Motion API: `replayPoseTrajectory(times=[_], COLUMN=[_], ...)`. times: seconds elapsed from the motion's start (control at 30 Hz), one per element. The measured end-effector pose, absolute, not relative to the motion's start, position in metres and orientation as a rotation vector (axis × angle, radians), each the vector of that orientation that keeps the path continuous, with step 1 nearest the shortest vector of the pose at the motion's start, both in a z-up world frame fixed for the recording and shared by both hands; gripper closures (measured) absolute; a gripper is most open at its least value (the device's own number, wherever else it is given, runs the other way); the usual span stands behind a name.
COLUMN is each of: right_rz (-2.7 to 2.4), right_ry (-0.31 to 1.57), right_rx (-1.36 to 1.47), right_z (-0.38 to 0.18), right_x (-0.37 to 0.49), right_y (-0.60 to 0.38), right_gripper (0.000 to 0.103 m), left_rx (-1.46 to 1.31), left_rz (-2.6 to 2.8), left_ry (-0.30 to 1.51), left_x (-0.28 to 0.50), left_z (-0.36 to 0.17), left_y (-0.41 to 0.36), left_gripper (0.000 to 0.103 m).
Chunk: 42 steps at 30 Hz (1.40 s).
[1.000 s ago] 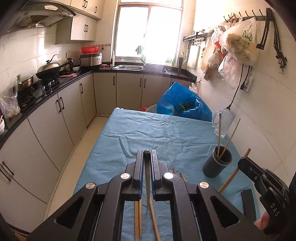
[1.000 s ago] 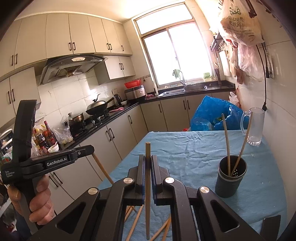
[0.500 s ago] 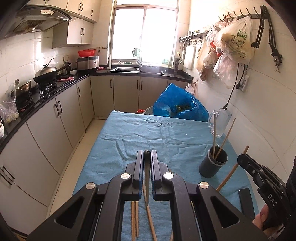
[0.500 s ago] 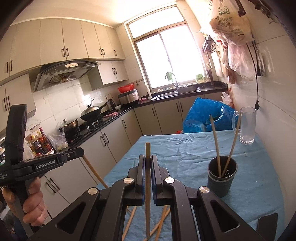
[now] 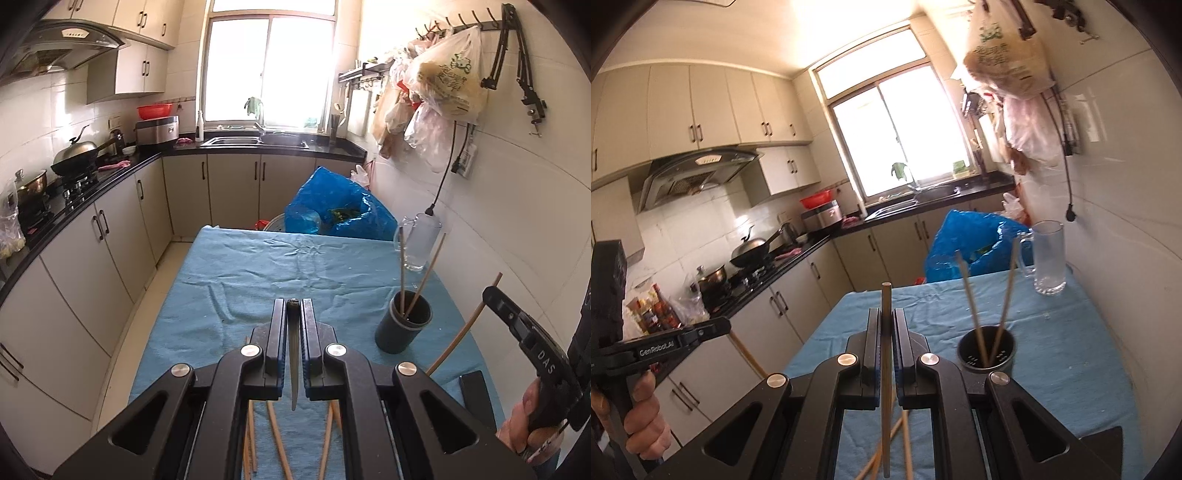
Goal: Organize utensils
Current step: 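Lift both held chopsticks and carry them toward the black cup, then lower the chopsticks into the black cup and open both grippers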
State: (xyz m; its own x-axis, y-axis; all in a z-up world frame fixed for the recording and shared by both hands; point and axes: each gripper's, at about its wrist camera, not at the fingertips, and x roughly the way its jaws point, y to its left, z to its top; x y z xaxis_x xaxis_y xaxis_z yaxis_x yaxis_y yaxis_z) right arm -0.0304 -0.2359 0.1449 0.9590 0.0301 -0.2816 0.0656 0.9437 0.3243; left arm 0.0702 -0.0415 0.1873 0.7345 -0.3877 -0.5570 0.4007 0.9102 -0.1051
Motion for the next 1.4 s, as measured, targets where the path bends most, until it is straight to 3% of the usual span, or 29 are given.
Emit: replayPoseTrajectory(times=[0.73, 1.4], right_rz=[-0.165, -0.257], right_ry=[0.162, 0.135], right_rx=[0.365, 0.336], right_z=[0.188, 0.206], right_x=[-0.060, 0.007], right_y=[-0.308, -0.348], right_gripper=[0.097, 0.097], left_rx=[0.081, 0.051], left_rz=[-0.603, -0.689], left_ry=[0.574, 0.532], left_x=[0.068, 0.114], left_z=[0.233, 0.279], left_y=[-0.129, -0.204], left_gripper=[0.097, 0.096])
